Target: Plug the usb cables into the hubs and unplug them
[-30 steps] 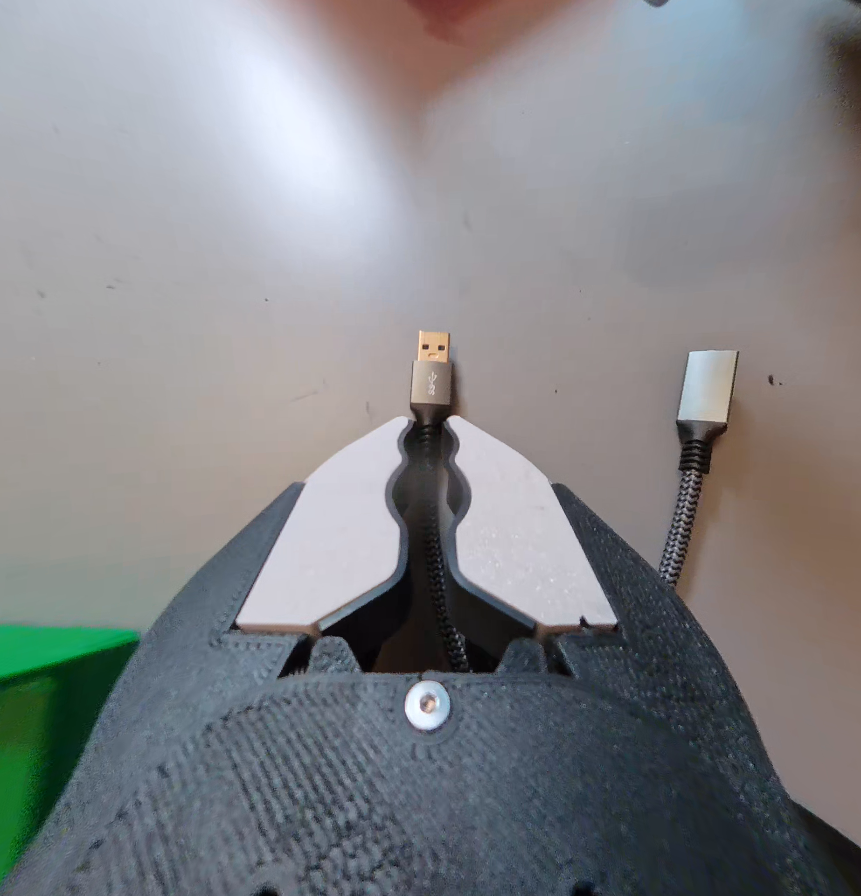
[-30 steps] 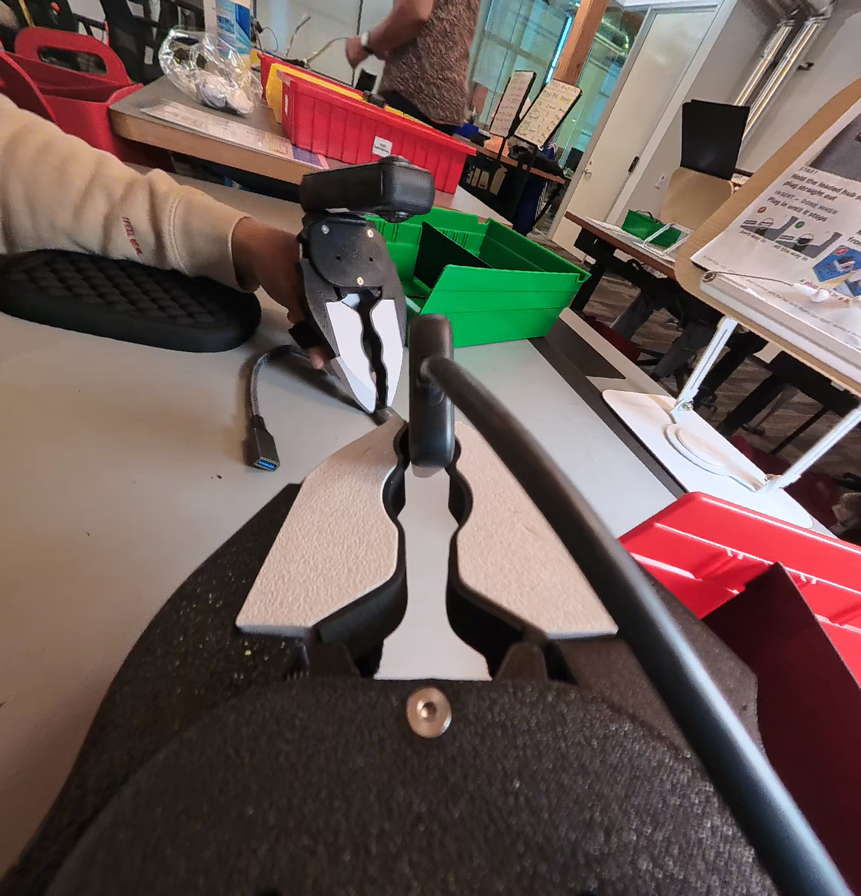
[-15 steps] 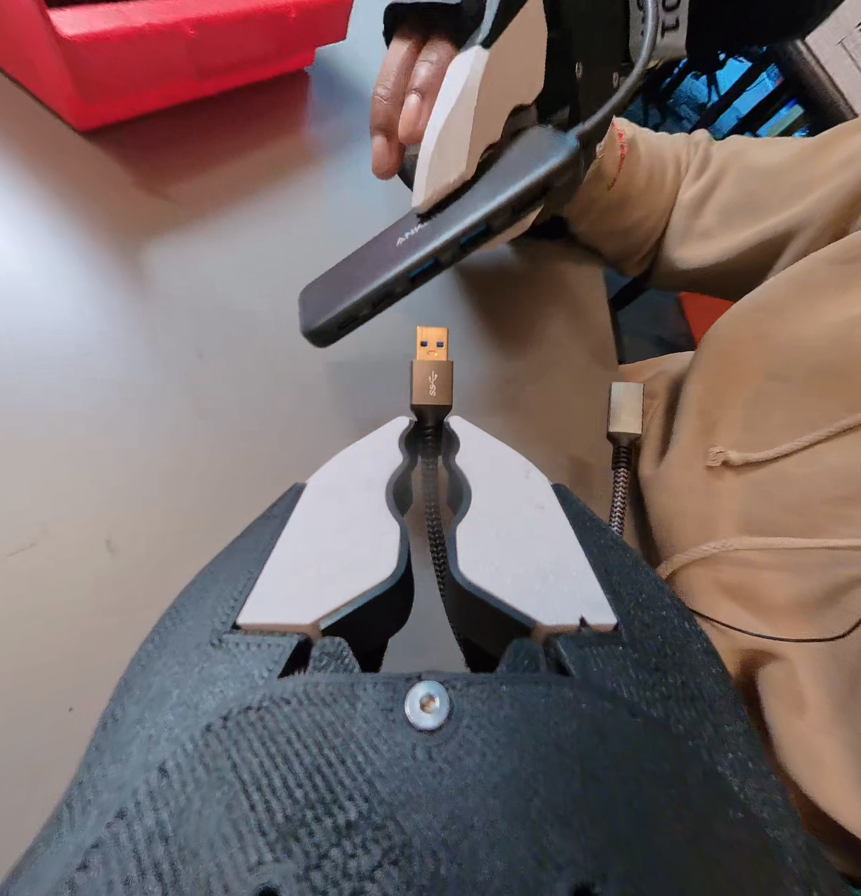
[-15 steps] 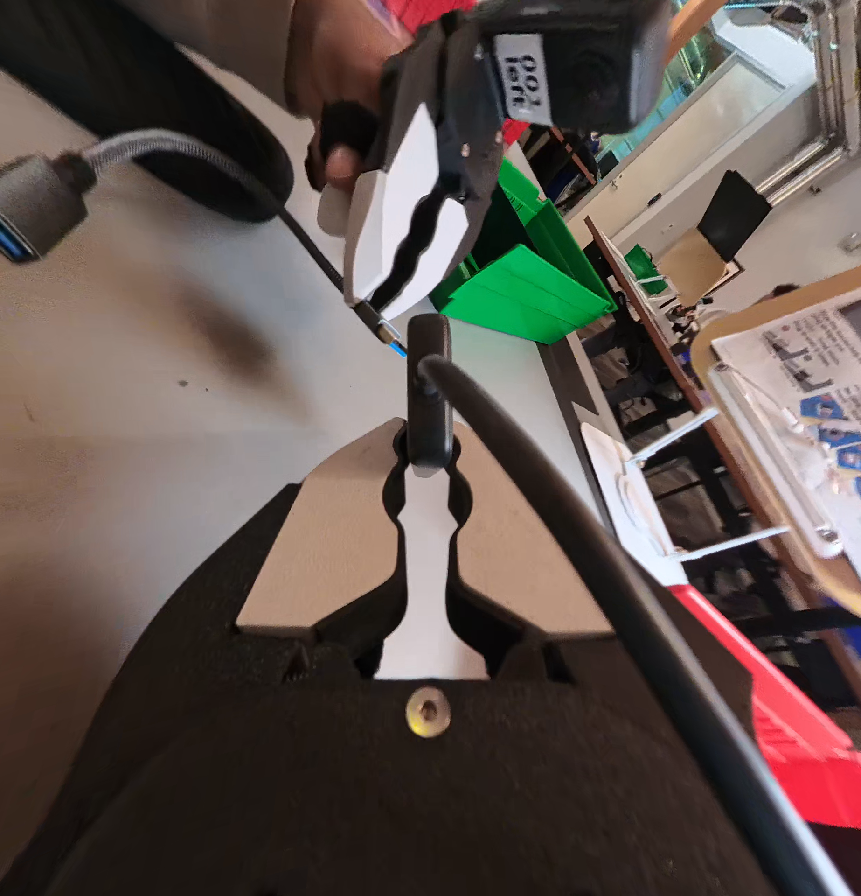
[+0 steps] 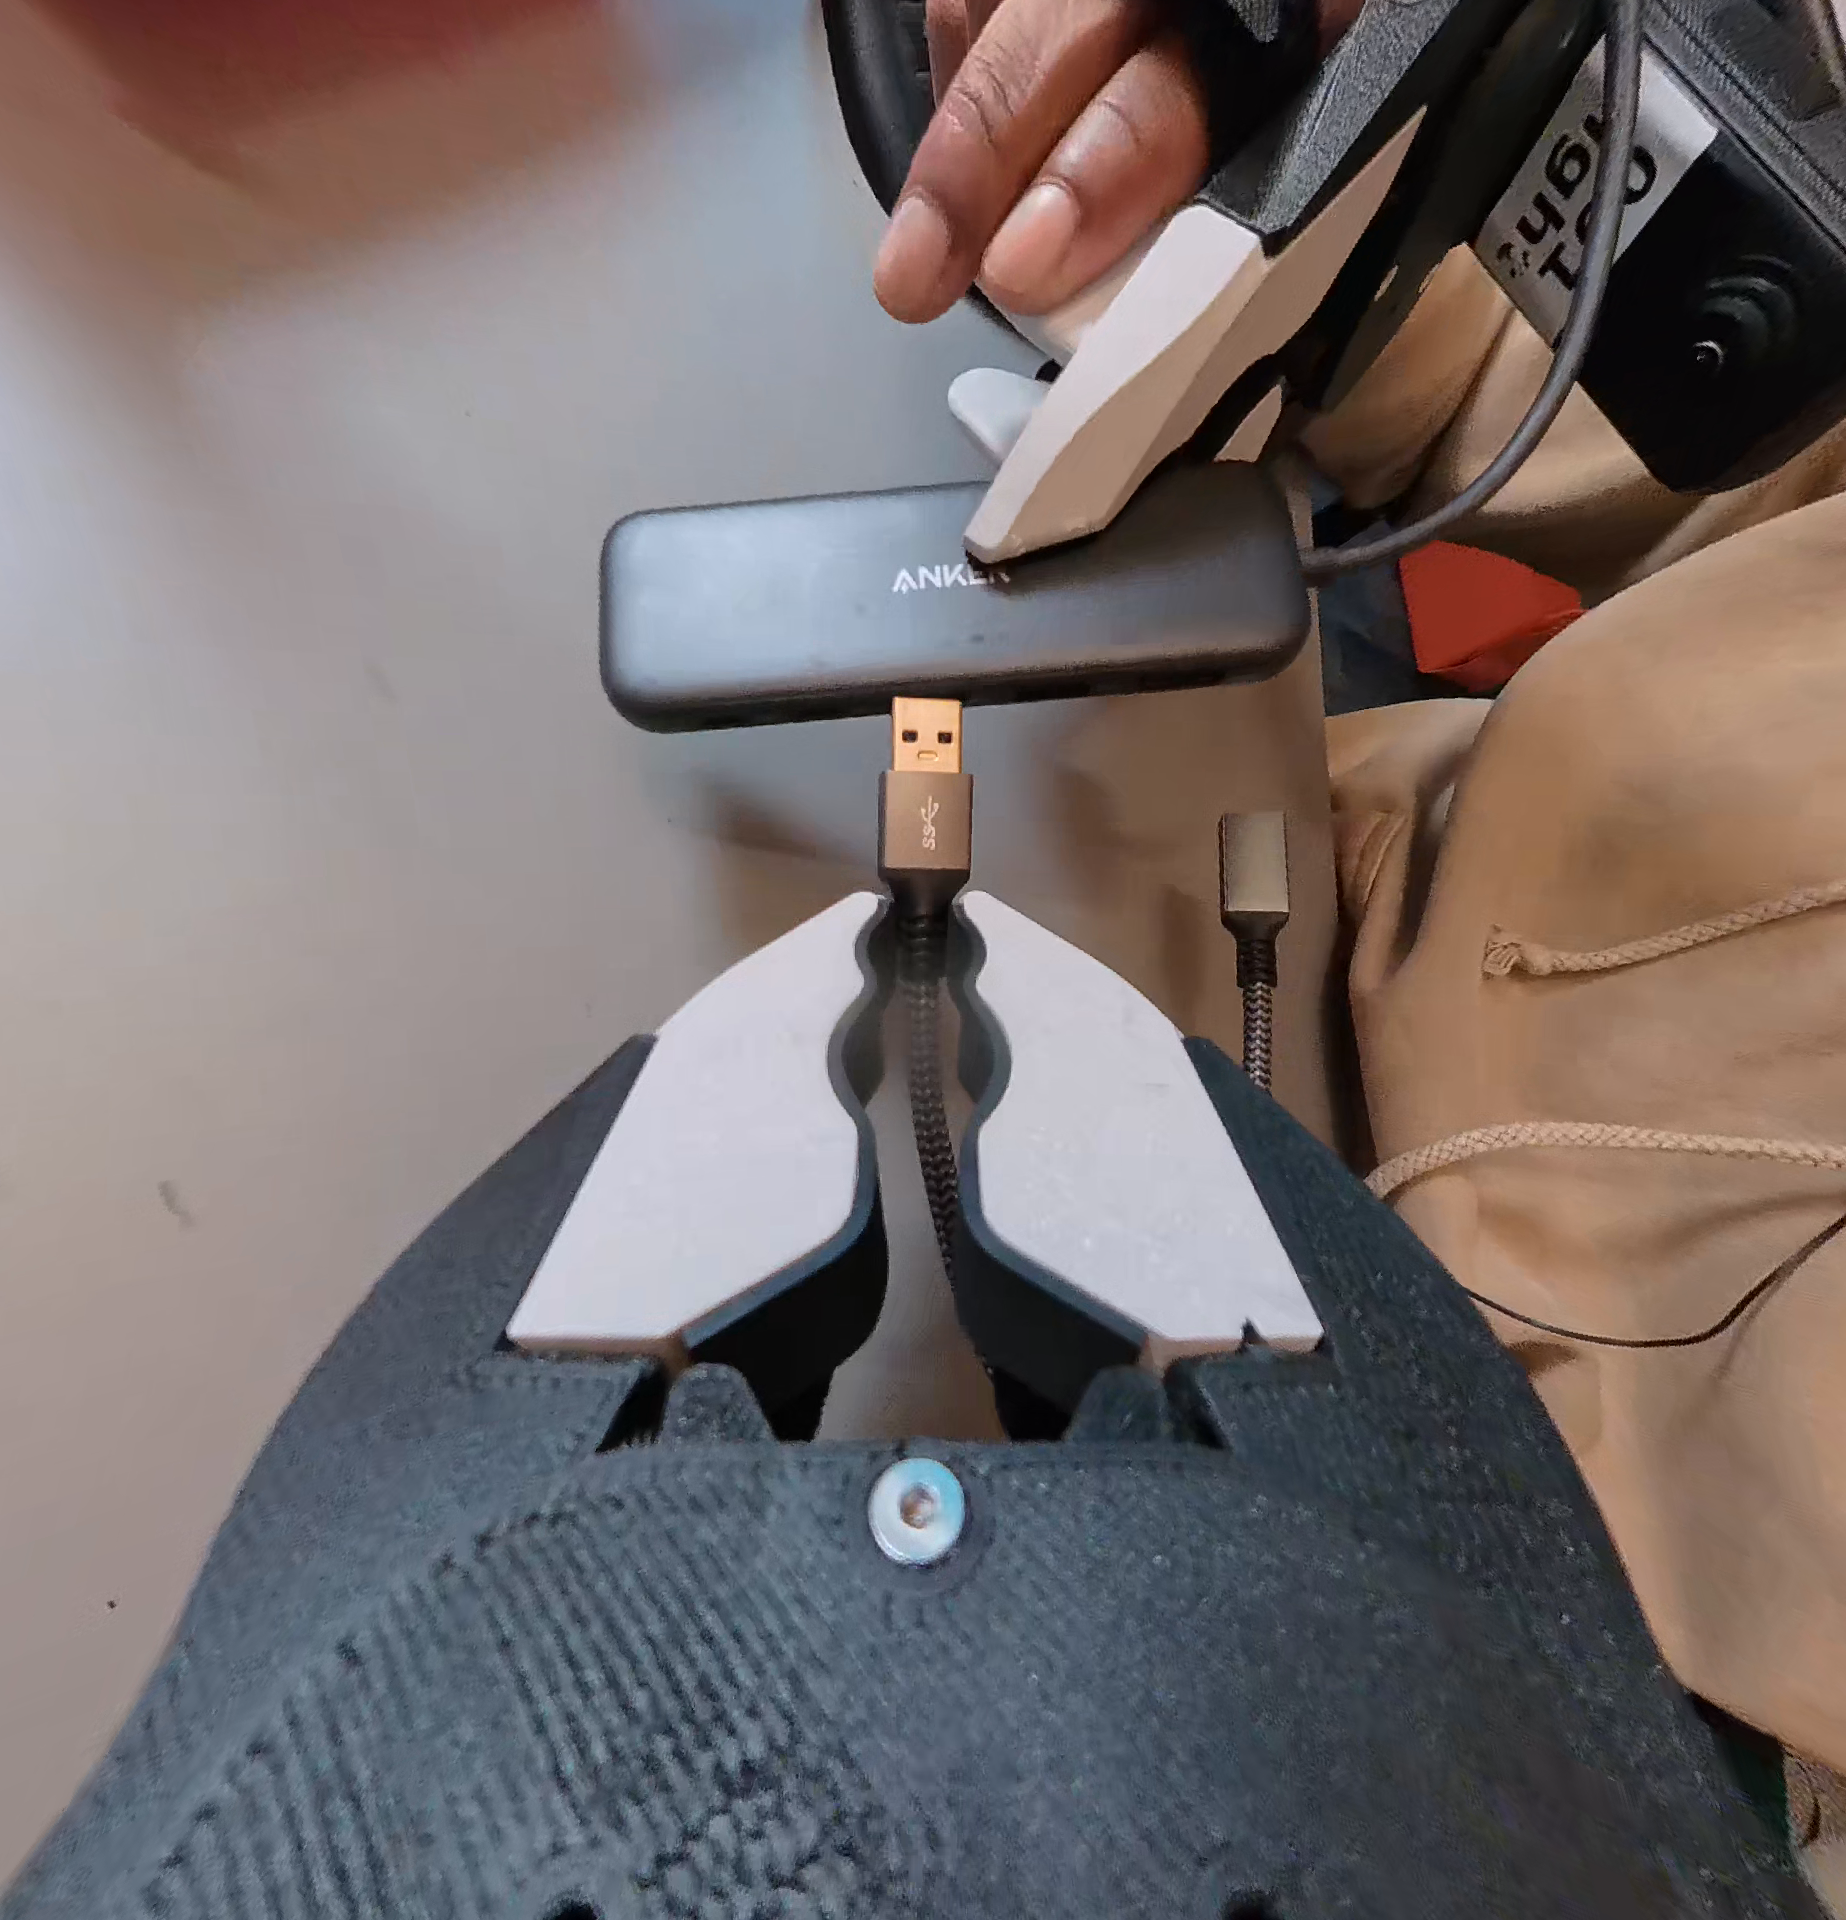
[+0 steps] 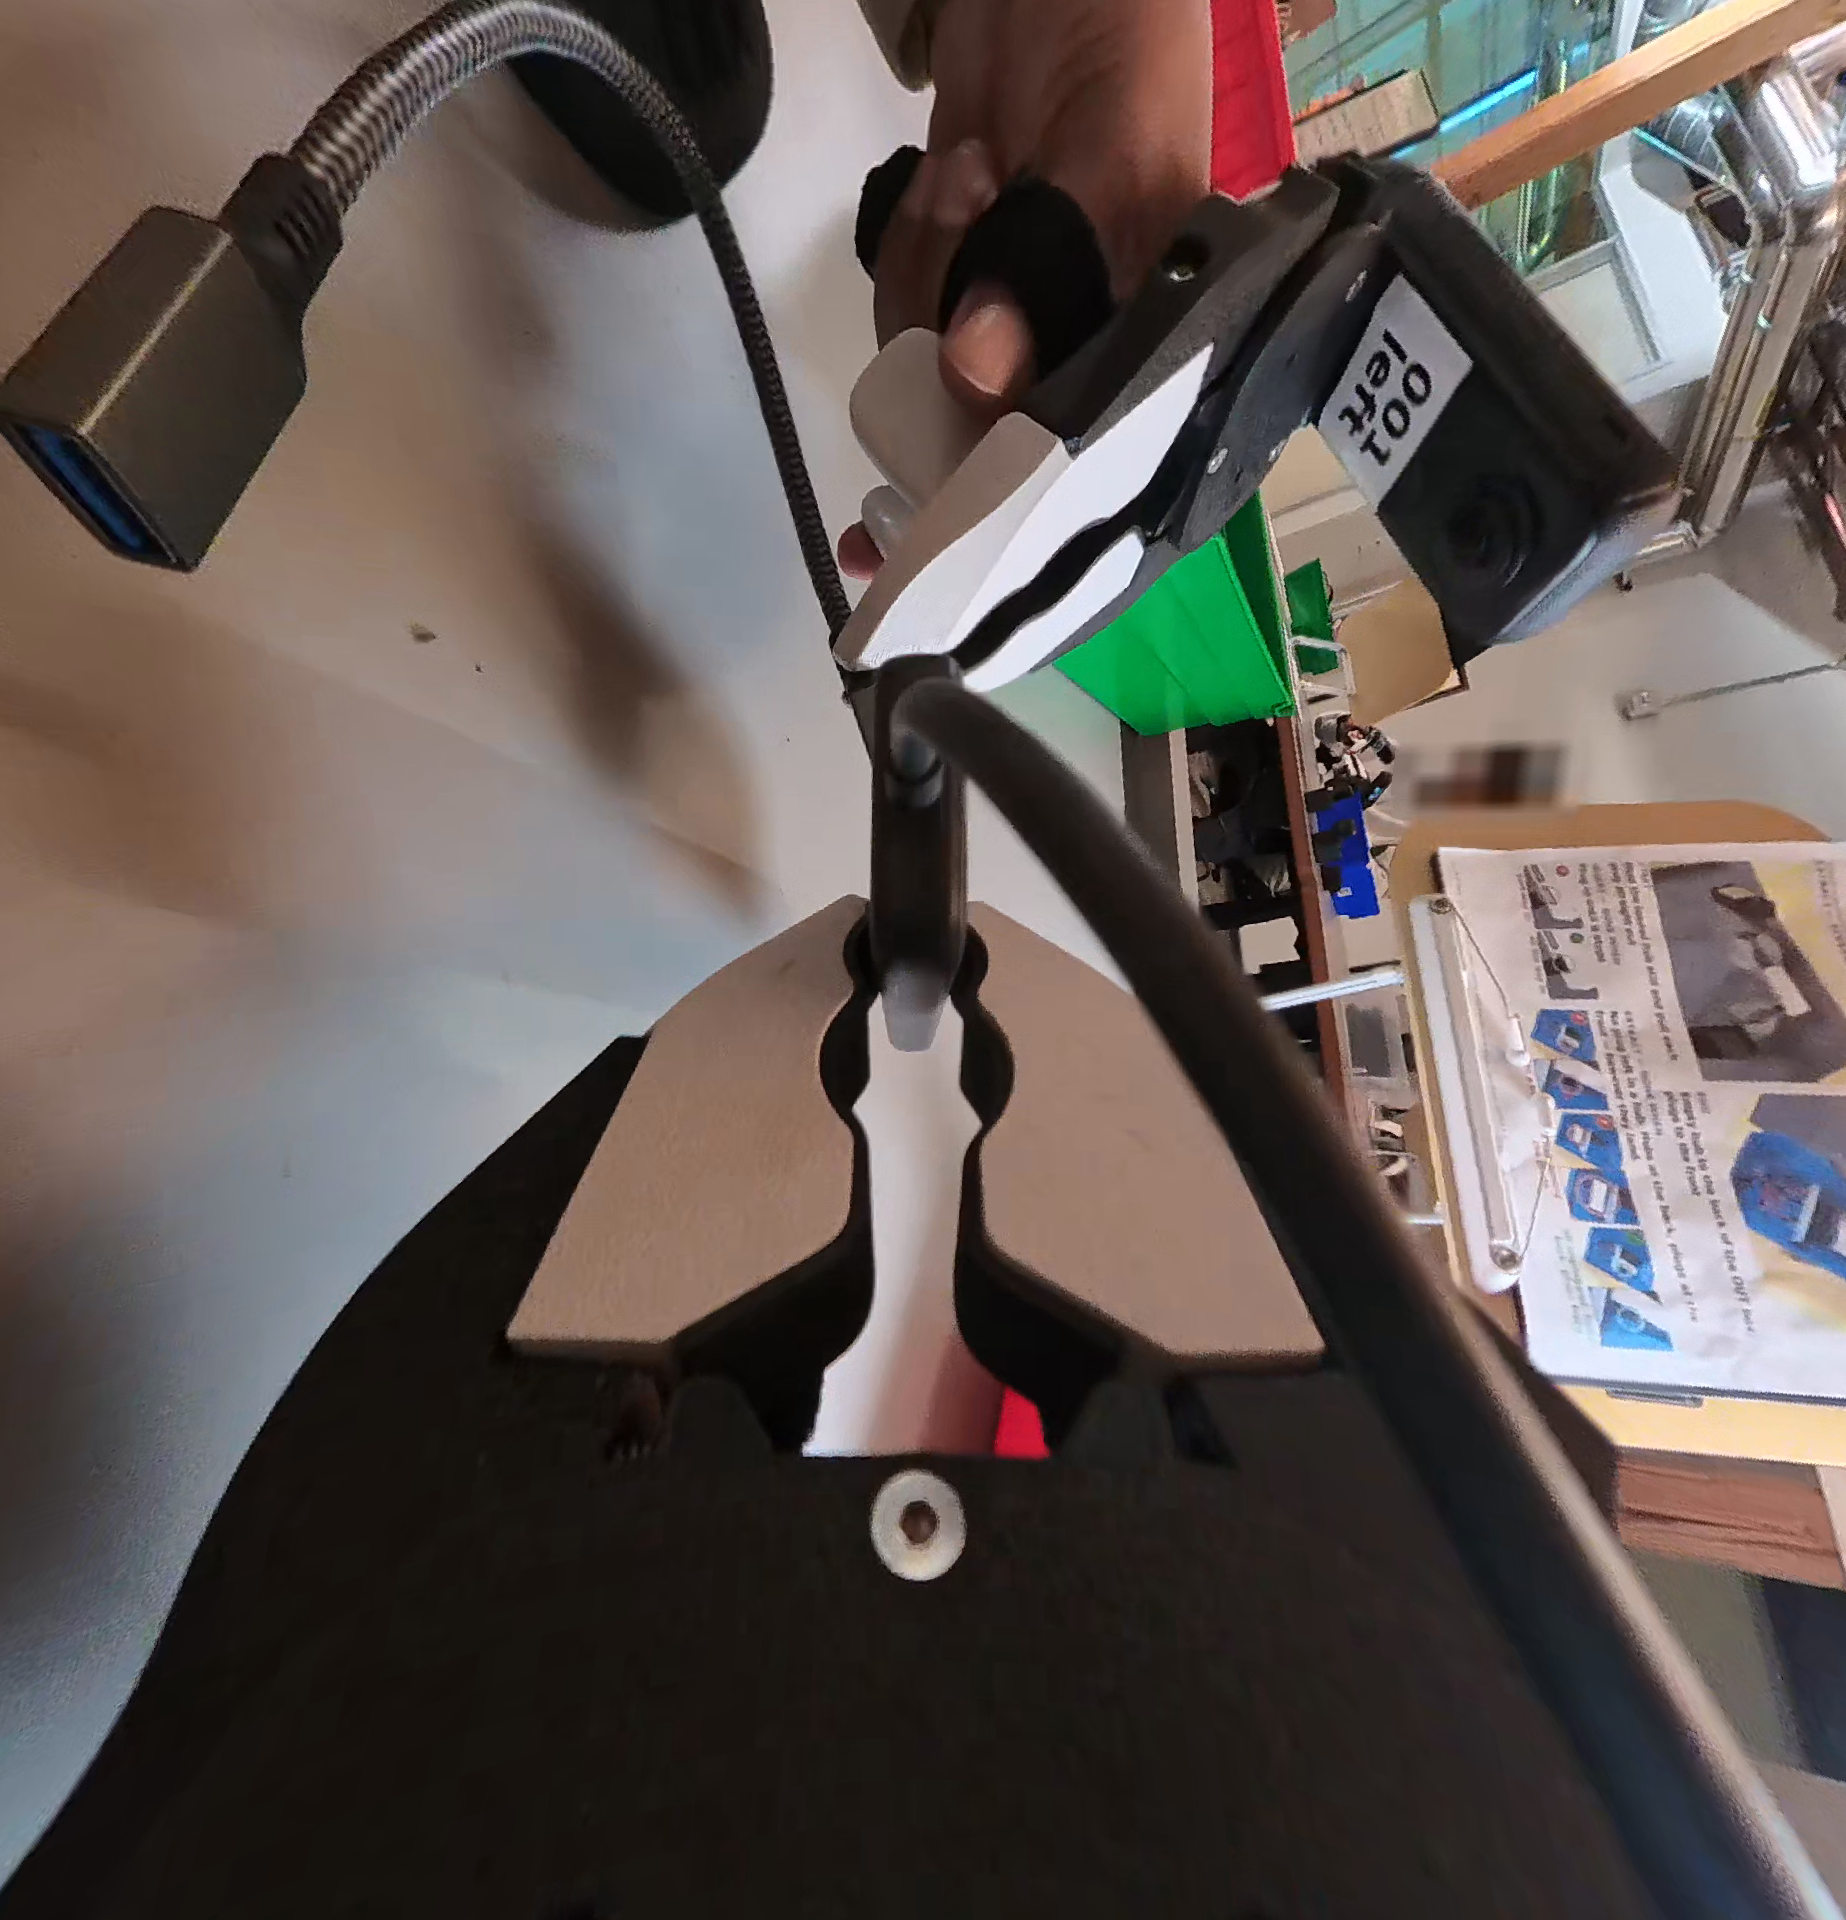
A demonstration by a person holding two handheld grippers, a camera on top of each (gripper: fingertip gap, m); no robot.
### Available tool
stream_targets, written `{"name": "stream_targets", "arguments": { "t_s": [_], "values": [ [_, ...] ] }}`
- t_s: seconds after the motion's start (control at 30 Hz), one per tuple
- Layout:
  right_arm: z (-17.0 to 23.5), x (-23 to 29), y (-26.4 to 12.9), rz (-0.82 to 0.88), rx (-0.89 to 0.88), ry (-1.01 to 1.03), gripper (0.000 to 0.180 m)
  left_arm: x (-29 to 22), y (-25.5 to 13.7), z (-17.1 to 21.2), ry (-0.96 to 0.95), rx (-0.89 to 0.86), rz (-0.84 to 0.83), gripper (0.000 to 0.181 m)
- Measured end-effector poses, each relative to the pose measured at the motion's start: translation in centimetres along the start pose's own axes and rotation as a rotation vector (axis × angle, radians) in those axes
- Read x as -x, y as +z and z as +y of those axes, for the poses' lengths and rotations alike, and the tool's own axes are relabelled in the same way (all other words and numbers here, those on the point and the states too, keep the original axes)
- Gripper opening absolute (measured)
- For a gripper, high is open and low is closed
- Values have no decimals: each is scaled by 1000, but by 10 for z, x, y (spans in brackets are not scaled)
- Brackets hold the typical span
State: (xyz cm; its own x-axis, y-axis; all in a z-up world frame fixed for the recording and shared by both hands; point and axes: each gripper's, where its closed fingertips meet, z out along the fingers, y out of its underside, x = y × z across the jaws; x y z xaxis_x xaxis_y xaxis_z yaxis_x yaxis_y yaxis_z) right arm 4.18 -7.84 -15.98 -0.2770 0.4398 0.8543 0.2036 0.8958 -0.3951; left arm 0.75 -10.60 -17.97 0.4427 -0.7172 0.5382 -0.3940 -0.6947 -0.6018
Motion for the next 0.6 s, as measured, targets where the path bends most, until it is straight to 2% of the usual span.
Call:
{"name": "stream_targets", "arguments": {
  "t_s": [0.33, 0.6],
  "values": [
    [-24, -1, -6, 30, -76, -61, 12, -20, -2, 6, -50, -49, 228, 9],
    [-37, 0, -12, -8, -163, 9, 12, -32, -8, 6, -97, -89, 380, 9]
  ]
}}
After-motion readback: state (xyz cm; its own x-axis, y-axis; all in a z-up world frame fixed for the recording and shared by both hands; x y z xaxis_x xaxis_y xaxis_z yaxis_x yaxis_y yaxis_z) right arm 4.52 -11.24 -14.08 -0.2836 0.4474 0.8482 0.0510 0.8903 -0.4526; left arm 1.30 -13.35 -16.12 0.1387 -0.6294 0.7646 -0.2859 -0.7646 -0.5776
